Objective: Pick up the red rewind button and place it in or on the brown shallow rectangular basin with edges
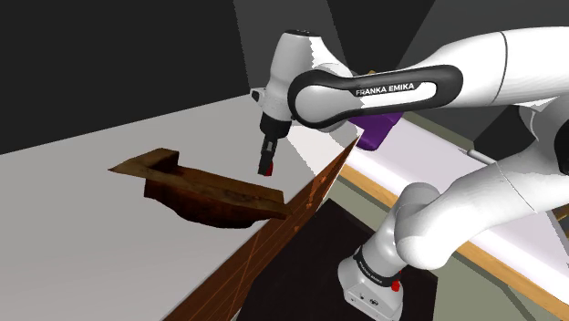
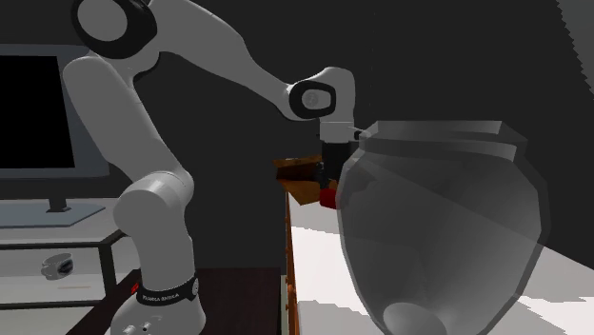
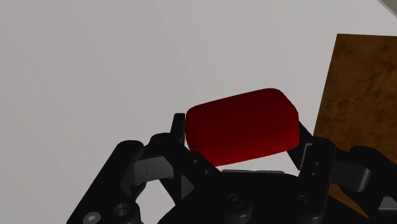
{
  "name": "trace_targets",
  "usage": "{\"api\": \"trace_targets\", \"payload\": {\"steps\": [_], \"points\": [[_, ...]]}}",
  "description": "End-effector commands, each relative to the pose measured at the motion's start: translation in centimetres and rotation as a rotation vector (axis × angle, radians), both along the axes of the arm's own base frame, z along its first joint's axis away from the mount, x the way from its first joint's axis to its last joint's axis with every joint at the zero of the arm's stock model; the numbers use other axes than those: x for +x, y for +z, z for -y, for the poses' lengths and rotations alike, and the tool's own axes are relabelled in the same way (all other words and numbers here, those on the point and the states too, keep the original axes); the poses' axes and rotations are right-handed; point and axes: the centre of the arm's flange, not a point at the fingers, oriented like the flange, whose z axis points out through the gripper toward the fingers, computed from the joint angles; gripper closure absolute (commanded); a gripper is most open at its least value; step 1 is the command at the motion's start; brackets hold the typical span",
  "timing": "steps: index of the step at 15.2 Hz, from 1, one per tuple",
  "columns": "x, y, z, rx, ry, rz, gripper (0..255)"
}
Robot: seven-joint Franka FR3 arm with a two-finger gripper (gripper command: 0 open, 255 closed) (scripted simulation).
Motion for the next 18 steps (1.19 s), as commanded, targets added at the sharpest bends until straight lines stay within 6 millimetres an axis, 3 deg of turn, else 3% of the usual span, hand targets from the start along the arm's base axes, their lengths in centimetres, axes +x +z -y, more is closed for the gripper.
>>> {"api": "trace_targets", "payload": {"steps": [1, 9, 18], "points": [[0.0, 0.0, 0.0, 0.0, 0.0, -0.001, 255], [0.0, -0.1, 0.0, 0.0, 0.0, -0.001, 255], [0.0, 4.7, 0.0, 0.0, 0.0, -0.001, 255]]}}
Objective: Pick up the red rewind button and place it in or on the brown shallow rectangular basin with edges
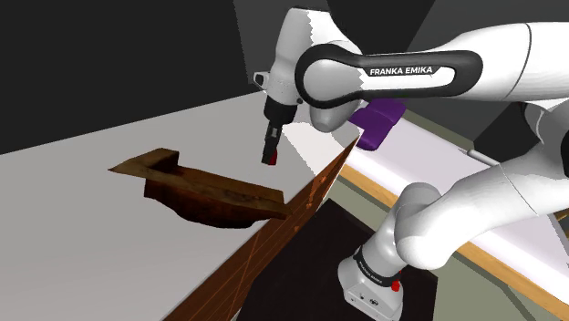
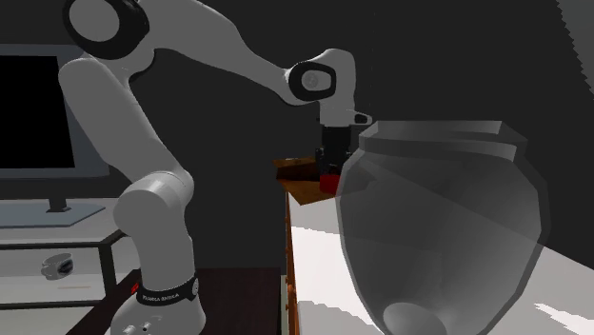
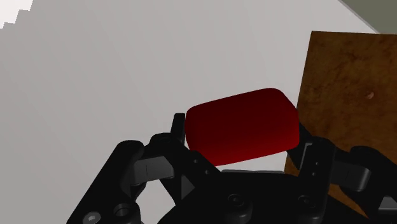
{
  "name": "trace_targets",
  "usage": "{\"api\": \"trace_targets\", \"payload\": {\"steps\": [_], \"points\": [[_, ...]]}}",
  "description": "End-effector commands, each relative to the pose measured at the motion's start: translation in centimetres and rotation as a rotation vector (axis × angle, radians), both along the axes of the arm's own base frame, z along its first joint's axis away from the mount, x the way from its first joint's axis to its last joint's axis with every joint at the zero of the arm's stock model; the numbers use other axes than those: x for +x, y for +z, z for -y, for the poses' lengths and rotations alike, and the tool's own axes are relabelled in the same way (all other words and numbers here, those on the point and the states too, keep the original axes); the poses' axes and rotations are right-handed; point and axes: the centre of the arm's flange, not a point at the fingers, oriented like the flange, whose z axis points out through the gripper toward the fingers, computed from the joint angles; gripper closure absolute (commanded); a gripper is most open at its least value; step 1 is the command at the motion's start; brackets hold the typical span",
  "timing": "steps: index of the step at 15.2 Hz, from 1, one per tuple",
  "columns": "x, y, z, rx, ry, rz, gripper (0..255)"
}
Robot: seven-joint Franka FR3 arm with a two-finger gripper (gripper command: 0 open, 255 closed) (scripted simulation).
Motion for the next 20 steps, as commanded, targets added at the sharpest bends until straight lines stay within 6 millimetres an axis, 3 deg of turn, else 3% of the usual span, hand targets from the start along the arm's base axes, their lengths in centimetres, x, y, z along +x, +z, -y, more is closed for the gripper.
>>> {"api": "trace_targets", "payload": {"steps": [1, 20], "points": [[0.1, 1.1, -0.1, 0.0, 0.0, 0.0, 255], [0.1, 11.2, -0.1, 0.0, 0.0, 0.0, 255]]}}
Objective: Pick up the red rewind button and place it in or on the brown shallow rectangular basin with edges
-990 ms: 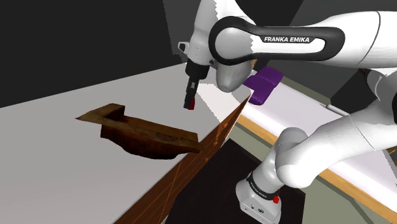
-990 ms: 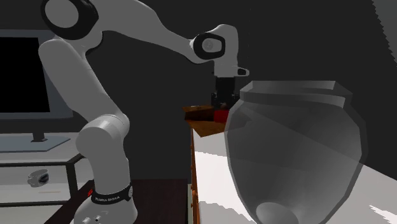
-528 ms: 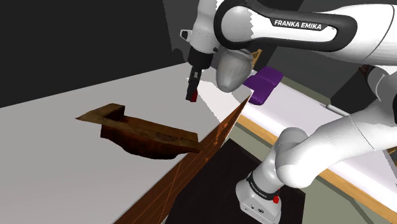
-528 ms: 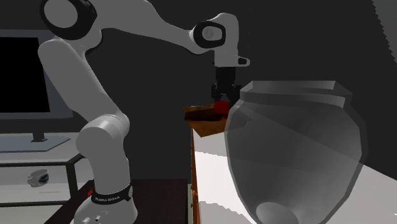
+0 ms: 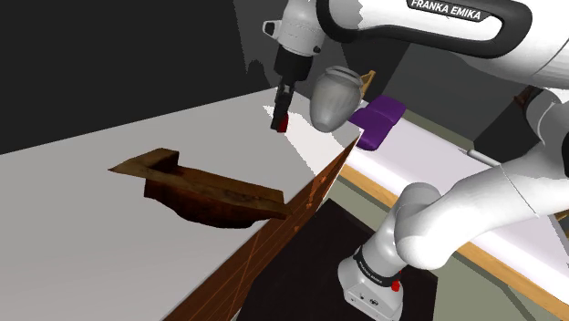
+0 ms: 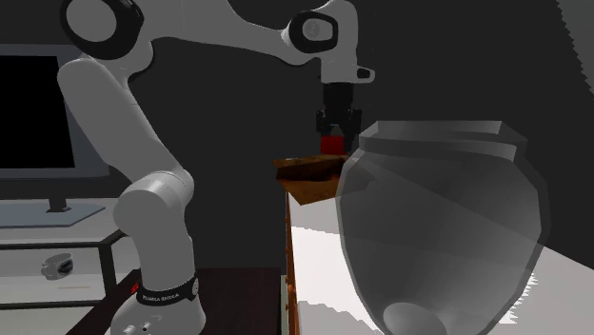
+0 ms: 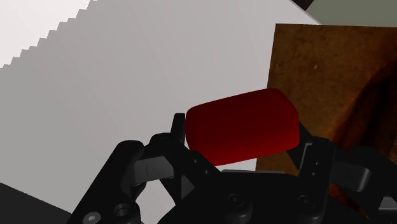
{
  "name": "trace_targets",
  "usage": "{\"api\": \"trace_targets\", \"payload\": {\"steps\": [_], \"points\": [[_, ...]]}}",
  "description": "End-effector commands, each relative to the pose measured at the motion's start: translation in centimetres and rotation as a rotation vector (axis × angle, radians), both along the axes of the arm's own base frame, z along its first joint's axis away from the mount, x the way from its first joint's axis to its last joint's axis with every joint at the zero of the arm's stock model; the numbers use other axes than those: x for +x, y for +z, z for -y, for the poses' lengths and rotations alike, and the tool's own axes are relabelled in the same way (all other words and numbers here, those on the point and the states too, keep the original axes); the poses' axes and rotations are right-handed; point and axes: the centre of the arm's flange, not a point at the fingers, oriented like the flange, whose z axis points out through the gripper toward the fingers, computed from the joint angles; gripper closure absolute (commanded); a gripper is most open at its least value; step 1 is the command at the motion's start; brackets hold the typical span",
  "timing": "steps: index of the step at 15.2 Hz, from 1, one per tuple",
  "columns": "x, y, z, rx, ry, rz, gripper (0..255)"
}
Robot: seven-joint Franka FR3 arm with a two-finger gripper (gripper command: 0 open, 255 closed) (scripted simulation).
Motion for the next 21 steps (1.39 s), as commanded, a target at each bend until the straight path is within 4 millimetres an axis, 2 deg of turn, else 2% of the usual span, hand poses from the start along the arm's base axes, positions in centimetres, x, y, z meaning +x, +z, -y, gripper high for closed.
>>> {"api": "trace_targets", "payload": {"steps": [1, 4, 19, 21], "points": [[-0.1, 1.1, 0.0, 0.0, 0.0, 0.0, 255], [-0.1, 2.3, 0.0, 0.0, 0.0, 0.0, 255], [-1.0, 2.1, -20.1, 0.0, 0.0, 0.0, 255], [-1.0, 1.0, -20.1, 0.0, 0.0, 0.0, 255]]}}
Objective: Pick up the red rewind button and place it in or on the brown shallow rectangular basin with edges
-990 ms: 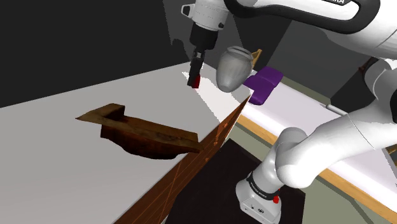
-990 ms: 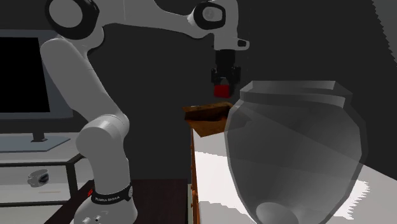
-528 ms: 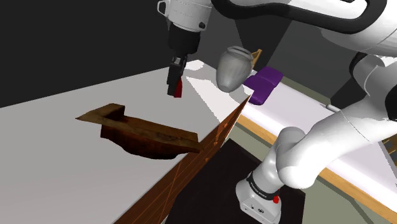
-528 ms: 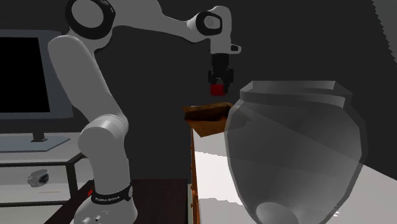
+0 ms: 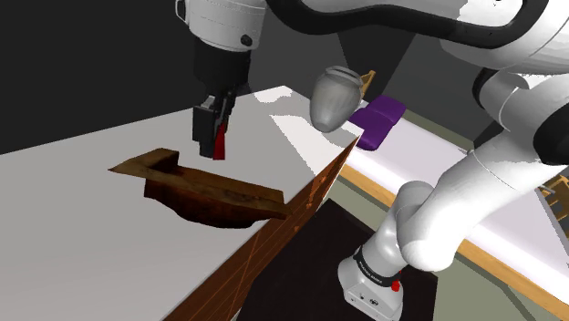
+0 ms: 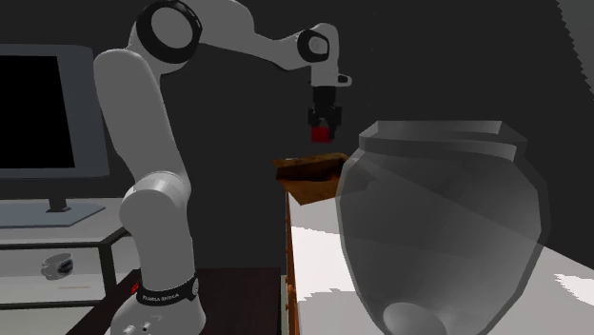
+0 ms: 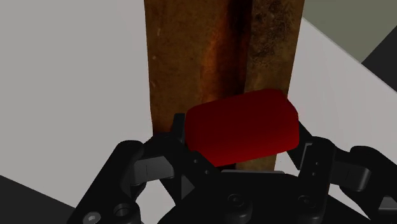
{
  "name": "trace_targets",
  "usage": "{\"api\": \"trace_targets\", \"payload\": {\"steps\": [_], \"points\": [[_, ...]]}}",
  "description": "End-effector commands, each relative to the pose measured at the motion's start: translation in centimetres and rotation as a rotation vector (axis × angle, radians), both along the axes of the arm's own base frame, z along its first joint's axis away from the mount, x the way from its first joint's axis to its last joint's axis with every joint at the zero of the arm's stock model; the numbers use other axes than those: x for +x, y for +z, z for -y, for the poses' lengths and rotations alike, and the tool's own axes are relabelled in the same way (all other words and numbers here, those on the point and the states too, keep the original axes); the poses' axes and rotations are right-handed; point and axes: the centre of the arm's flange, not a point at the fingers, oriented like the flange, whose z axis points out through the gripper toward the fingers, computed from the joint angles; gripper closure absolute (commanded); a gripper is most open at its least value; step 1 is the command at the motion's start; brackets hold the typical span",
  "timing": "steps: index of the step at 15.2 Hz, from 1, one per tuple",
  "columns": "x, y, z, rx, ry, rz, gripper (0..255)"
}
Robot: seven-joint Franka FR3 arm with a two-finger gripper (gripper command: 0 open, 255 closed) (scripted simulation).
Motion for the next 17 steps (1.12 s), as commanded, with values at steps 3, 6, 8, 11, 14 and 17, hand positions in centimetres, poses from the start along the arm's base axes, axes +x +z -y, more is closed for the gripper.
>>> {"api": "trace_targets", "payload": {"steps": [3, 6, 8, 11, 14, 17], "points": [[-0.1, -2.1, -0.2, 0.0, -0.001, 0.0, 255], [-0.1, -3.7, -0.2, 0.0, -0.001, 0.0, 255], [-0.1, -4.8, -0.2, 0.0, -0.001, 0.0, 255], [-0.1, -6.3, -0.2, 0.0, -0.001, 0.0, 255], [-0.1, -6.3, -0.2, 0.0, -0.001, 0.0, 255], [-0.1, -6.3, -0.2, 0.0, -0.001, 0.0, 255]]}}
